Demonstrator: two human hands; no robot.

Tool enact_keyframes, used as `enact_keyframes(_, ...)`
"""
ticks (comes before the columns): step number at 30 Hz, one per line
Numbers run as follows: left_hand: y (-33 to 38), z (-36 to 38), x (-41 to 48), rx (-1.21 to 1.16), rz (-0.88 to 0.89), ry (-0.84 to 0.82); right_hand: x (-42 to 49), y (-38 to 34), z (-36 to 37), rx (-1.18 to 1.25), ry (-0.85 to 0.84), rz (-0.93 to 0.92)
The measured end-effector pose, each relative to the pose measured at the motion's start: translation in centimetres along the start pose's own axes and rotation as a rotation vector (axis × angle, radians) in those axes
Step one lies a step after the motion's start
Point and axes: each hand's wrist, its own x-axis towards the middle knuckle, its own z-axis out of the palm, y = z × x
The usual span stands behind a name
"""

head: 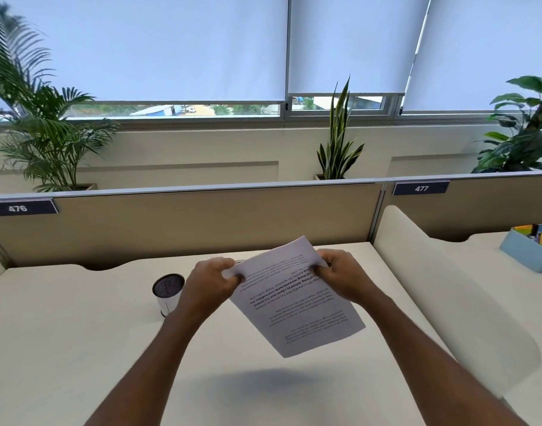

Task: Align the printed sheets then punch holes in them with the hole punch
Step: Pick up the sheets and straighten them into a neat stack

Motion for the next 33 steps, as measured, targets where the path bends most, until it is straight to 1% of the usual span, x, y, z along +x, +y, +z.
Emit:
enact_keyframes(3, 1.2, 0.4, -0.1, 0.069, 0.064, -0.041, 0.0, -0.3, 0.5, -0.045, -0.035, -0.016)
enact_keyframes(5, 2.2, 1.0, -0.2, -0.007, 0.063, -0.115, 0.0, -0.6, 0.9, -0.092, -0.057, -0.024)
enact_keyframes(7, 2.9, 1.5, -0.2, -0.096, 0.058, -0.151, -0.1, -0.8, 1.1, -0.084, -0.087, -0.013)
enact_keyframes(9, 2.8, 1.7, -0.2, -0.172, 0.034, -0.136, -0.3, -0.6, 1.0, -0.066, -0.115, -0.005)
enact_keyframes(11, 2.2, 1.4, -0.2, -0.221, -0.009, -0.088, -0.5, 0.3, 0.4, -0.105, -0.160, 0.037)
enact_keyframes(13, 1.1, 0.7, -0.2, -0.293, -0.085, -0.023, -1.0, 2.0, -0.5, -0.172, -0.200, 0.121)
enact_keyframes(15, -0.1, 0.1, -0.2, -0.377, -0.147, 0.039, -1.5, 3.9, -1.3, -0.186, -0.206, 0.215)
enact_keyframes(17, -1.1, -0.1, -0.4, -0.438, -0.204, 0.079, -1.9, 5.0, -1.9, -0.143, -0.166, 0.258)
enact_keyframes(19, -2.1, 0.1, -0.8, -0.459, -0.248, 0.100, -2.2, 5.4, -1.9, -0.032, -0.082, 0.261)
enact_keyframes(22, -3.6, 1.1, -1.5, -0.433, -0.273, 0.099, -2.4, 5.4, -1.1, 0.155, 0.059, 0.237)
enact_keyframes(24, -4.6, 2.2, -2.1, -0.407, -0.293, 0.106, -2.6, 5.3, -0.3, 0.221, 0.162, 0.241)
enact_keyframes(26, -5.5, 3.3, -2.8, -0.382, -0.328, 0.115, -2.6, 5.4, 0.5, 0.221, 0.241, 0.228)
enact_keyframes(28, -6.2, 4.4, -3.5, -0.355, -0.355, 0.122, -2.7, 5.6, 1.3, 0.201, 0.275, 0.215)
enact_keyframes(31, -7.5, 6.3, -5.0, -0.300, -0.416, 0.136, -2.9, 6.0, 2.7, 0.134, 0.261, 0.188)
enact_keyframes(33, -8.2, 7.6, -6.2, -0.260, -0.472, 0.092, -3.3, 6.3, 3.8, 0.080, 0.216, 0.200)
